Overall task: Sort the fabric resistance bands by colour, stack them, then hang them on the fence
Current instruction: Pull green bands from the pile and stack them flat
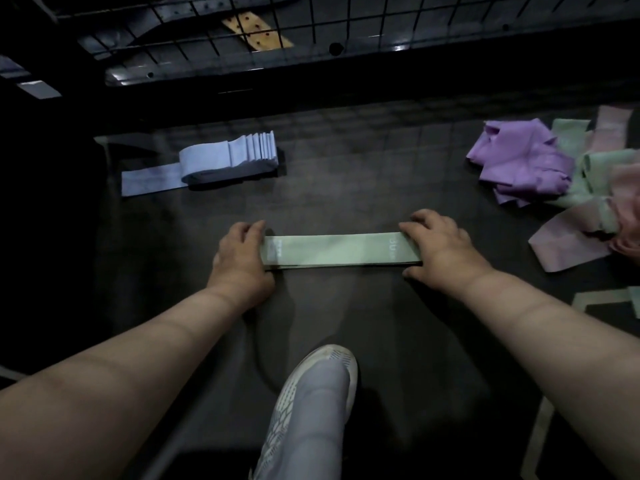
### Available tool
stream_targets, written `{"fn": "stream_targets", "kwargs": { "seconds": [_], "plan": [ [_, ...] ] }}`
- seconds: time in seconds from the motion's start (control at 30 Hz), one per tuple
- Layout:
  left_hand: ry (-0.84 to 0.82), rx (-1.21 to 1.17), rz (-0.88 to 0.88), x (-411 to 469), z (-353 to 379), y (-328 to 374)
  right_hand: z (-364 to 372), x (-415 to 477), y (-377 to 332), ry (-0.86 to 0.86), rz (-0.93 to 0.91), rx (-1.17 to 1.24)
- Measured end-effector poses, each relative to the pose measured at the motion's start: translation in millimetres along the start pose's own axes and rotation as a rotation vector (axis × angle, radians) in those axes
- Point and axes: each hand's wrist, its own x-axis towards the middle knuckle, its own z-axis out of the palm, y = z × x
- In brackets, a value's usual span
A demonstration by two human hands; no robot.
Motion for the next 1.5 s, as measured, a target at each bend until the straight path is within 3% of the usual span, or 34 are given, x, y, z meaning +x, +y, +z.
{"fn": "stream_targets", "kwargs": {
  "seconds": [0.1,0.3,0.47,0.53,0.8,1.03,1.1,1.23,1.4,1.5],
  "plan": [
    [-0.012,0.094,0.102,2.7,2.1,-5.1,2.3,2.7,-1.3,-0.041,-0.021,-0.034],
    [0.024,0.14,0.123,6.6,-1.7,-5.5,7.4,4.6,1.6,-0.019,0.034,0.106],
    [0.031,-0.241,-0.375,13.5,5.0,-5.6,18.9,2.1,-0.6,0.108,0.384,0.558],
    [0.022,-0.276,-0.408,11.7,8.3,-4.4,23.6,2.8,-0.9,0.16,0.434,0.597],
    [0.094,-0.198,-0.432,7.9,11.5,21.9,22.8,3.8,0.3,0.2,0.45,0.625],
    [0.304,-0.037,-0.104,14.5,10.1,122.0,-4.6,2.3,30.5,0.21,0.471,0.649],
    [0.257,0.067,-0.097,21.8,11.3,143.2,-13.7,1.5,45.5,0.212,0.498,0.642],
    [-0.003,0.255,-0.241,27.0,15.2,131.1,-15.4,-4.4,51.9,0.064,0.441,0.642],
    [0.027,0.216,-0.125,24.8,8.1,83.8,-6.5,-14.5,26.0,-0.021,0.149,0.288],
    [-0.002,0.165,-0.267,26.4,-4.4,57.5,1.7,-12.7,16.2,0.01,0.277,0.341]
  ]
}}
